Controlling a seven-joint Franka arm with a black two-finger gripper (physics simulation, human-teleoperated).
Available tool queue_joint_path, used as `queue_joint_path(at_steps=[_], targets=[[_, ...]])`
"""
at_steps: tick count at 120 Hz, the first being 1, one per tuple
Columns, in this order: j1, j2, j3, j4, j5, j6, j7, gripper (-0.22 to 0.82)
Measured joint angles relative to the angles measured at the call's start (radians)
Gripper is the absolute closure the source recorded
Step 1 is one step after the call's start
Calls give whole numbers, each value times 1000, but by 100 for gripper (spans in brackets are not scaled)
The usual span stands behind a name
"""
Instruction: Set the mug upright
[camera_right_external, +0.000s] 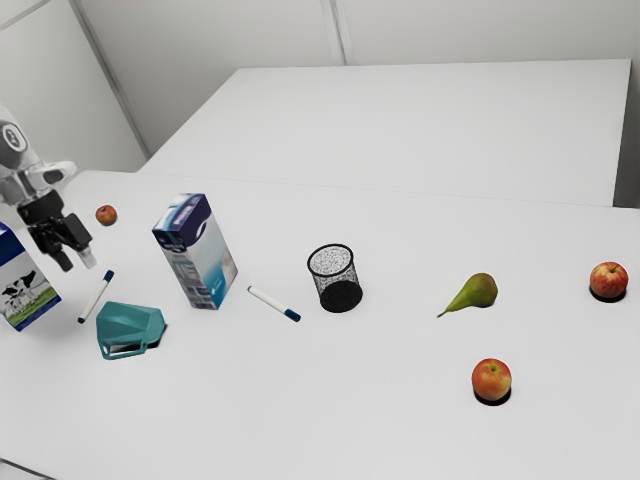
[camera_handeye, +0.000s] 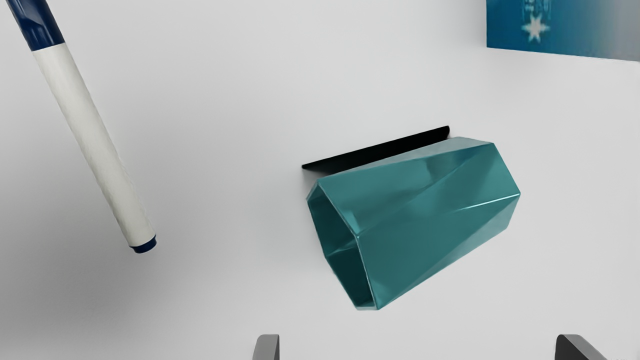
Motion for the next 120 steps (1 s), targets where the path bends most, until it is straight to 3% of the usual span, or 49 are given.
queue_joint_path(at_steps=[68, 120], targets=[[-14, 10, 73, -181, -182, 1, 24, 0], [14, 71, 83, -192, -311, 3, 13, 0]])
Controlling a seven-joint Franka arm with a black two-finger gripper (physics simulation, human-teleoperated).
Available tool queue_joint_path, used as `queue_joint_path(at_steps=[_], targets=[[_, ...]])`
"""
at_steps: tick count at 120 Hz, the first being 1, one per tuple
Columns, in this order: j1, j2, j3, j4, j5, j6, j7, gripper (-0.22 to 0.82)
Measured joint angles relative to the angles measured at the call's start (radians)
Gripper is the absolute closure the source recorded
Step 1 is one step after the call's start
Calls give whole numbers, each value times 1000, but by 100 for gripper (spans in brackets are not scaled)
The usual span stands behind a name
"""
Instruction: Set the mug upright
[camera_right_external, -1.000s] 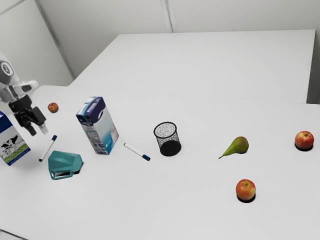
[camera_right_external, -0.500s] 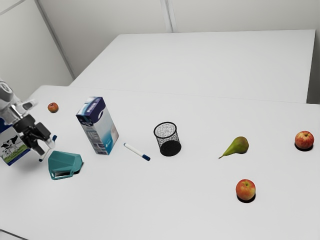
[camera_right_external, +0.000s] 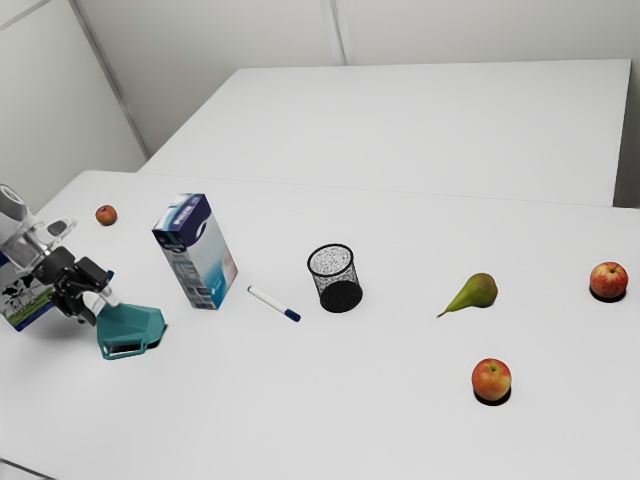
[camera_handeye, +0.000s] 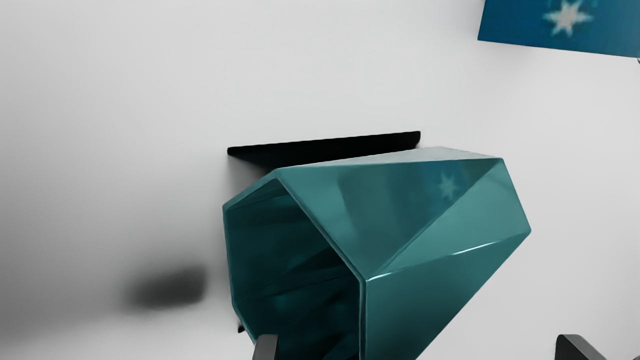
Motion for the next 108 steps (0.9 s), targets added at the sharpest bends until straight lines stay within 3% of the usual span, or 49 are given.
queue_joint_path(at_steps=[89, 108], targets=[[35, 50, -1, -4, -173, -24, -49, 0], [34, 49, -1, -23, -191, -25, -61, 9]])
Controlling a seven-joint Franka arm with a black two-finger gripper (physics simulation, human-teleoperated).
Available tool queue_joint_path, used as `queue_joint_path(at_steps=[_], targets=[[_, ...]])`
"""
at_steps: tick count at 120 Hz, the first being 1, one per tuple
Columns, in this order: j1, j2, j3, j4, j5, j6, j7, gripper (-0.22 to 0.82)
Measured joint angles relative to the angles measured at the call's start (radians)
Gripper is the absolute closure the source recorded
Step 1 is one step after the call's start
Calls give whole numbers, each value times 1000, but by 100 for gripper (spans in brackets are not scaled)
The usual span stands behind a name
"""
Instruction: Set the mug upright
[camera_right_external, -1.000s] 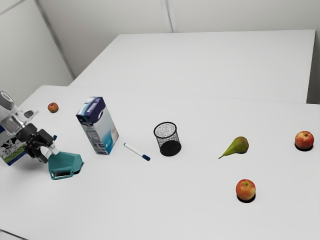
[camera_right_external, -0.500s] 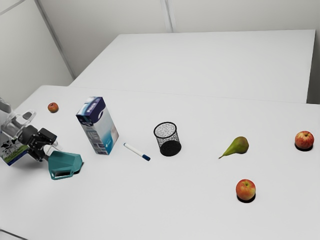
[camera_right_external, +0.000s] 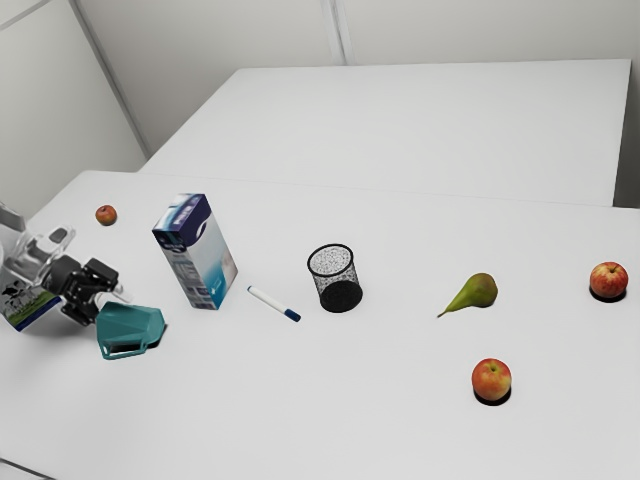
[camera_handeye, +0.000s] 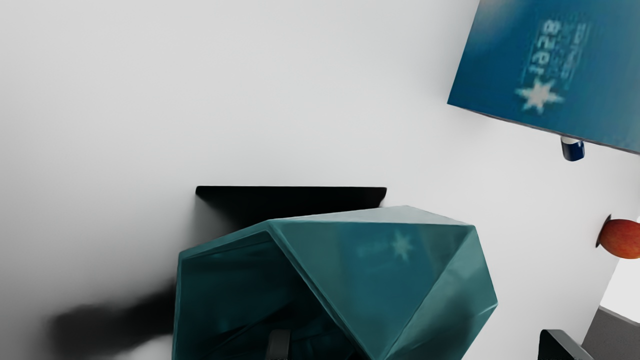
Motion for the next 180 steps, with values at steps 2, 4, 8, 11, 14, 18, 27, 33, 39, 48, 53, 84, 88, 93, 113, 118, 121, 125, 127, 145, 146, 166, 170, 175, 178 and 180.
queue_joint_path(at_steps=[2, 4, 8, 11, 14, 18, 27, 33, 39, 48, 53, 84, 88, 93, 113, 118, 121, 125, 127, 145, 146, 166, 170, 175, 178, 180], targets=[[0, 0, 0, -2, -2, 0, -1, 11], [0, 0, 0, -3, -3, 0, -2, 14], [1, 0, 0, -5, -5, 0, -4, 17], [2, -1, 0, -6, -7, 0, -5, 20], [2, -1, 0, -7, -8, 0, -7, 23], [3, -1, 0, -7, -9, 0, -8, 28], [7, -2, 0, -12, -13, -1, -11, 37], [8, -2, 0, -16, -16, -2, -13, 42], [9, -3, 1, -18, -19, -3, -14, 46], [10, -4, 1, -19, -20, -6, -16, 50], [11, -6, 1, -19, -21, -9, -17, 52], [15, -18, 1, -19, -26, -38, -21, 65], [15, -18, 1, -19, -27, -42, -21, 67], [15, -18, 1, -20, -28, -47, -21, 68], [15, -27, 1, -23, -37, -62, -20, 72], [16, -35, 1, -23, -39, -66, -20, 72], [16, -39, 1, -24, -40, -68, -20, 73], [16, -45, 1, -28, -41, -71, -19, 75], [16, -47, 1, -29, -41, -73, -19, 75], [20, -58, 1, -33, -40, -81, -18, 78], [20, -59, 1, -33, -39, -81, -17, 78], [21, -83, 3, -33, -28, -85, -17, 79], [21, -85, 3, -33, -24, -85, -17, 79], [22, -87, 3, -33, -19, -83, -19, 79], [21, -88, 3, -32, -13, -79, -21, 79], [21, -89, 2, -32, -9, -76, -24, 79]])
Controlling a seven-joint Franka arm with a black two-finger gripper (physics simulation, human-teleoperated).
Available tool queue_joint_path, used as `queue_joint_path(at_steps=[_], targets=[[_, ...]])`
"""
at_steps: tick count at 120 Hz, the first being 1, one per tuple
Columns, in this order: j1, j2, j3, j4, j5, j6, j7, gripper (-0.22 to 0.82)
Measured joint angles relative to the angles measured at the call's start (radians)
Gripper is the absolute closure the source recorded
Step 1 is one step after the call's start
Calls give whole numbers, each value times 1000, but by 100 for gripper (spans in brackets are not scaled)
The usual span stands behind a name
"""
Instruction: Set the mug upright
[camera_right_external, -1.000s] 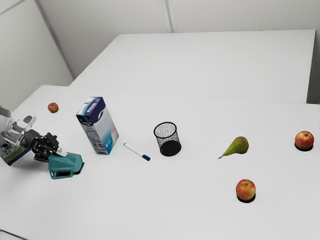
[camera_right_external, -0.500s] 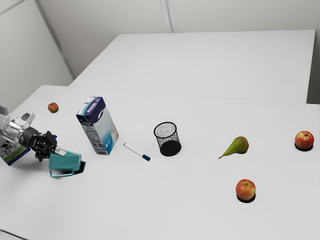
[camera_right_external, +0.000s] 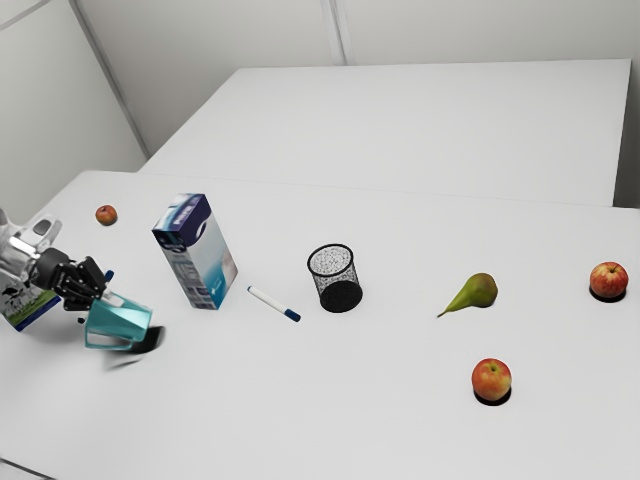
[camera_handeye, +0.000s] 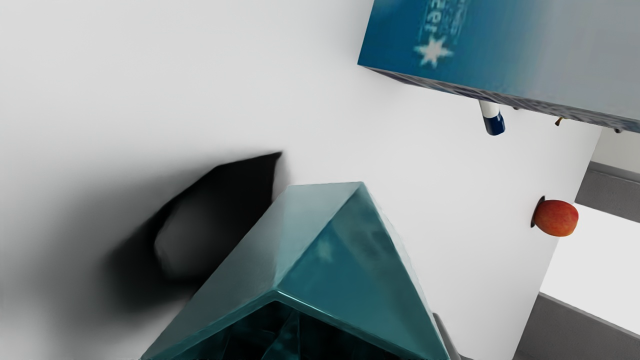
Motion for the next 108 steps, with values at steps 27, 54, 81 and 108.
queue_joint_path(at_steps=[27, 54, 81, 108], targets=[[-94, -82, 1, -7, 128, 101, -93, 79], [-202, -149, 2, -56, 274, 253, -263, 79], [-260, -191, 26, -97, 399, 353, -470, 79], [-337, -211, 30, -112, 483, 380, -670, 79]])
